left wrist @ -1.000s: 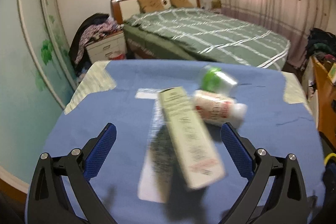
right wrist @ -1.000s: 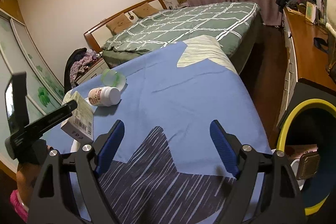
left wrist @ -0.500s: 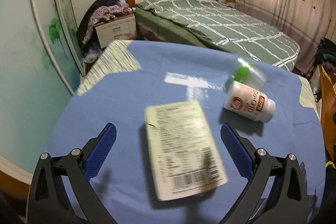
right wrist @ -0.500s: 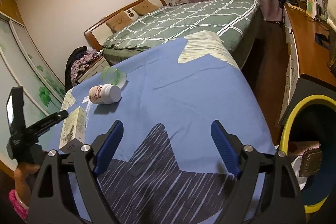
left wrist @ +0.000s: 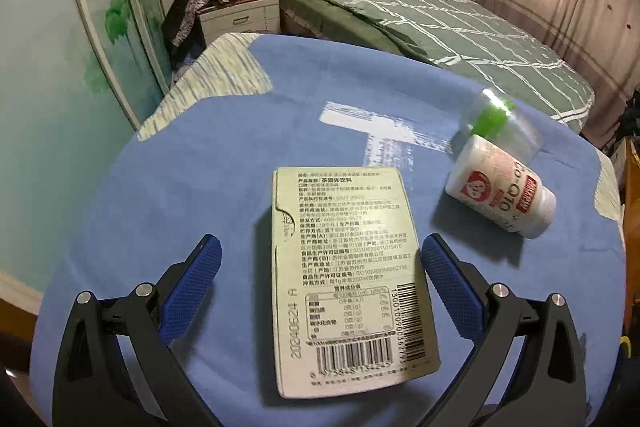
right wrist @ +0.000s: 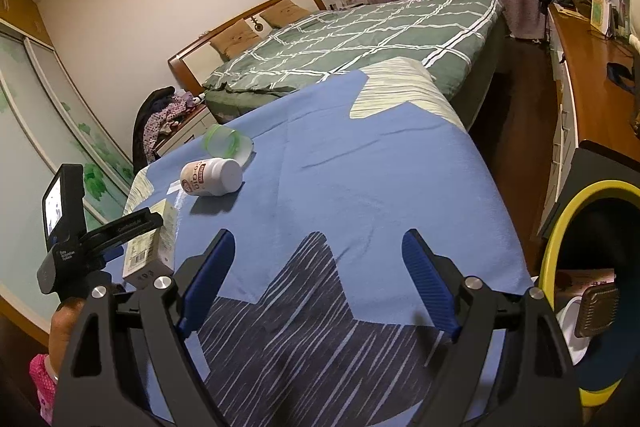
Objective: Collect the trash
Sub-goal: 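Lower the left tool over the flat patterned box, then close the left tool on the flat juice box and lift it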
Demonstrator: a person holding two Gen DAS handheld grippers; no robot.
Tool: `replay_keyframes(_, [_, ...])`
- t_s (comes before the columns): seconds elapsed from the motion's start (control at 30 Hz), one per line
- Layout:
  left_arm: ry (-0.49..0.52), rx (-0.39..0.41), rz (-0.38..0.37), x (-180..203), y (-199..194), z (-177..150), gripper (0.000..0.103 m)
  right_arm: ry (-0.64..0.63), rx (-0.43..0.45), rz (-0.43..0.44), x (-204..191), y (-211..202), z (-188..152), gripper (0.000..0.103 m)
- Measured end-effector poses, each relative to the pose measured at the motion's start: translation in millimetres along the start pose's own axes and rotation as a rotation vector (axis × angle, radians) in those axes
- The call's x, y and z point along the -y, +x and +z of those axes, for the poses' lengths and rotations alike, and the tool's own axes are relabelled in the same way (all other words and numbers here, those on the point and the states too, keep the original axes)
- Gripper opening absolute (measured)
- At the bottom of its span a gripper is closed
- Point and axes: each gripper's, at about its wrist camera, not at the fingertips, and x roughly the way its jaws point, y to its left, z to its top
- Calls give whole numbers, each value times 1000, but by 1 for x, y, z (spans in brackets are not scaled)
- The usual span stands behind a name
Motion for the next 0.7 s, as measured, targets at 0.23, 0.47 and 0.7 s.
replay_keyframes(0.23, [-18, -12, -34, -1, -2, -2, 99, -1, -3, 1, 0, -1, 0, 81])
replay_keyframes(0.47, [-28, -41, -93, 2, 6, -7, 99, -3, -6, 5, -1, -1, -1, 81])
replay_keyframes(0.7, [27, -58, -60, 15, 18, -9, 89, -1, -8, 5, -1, -1, 1, 81])
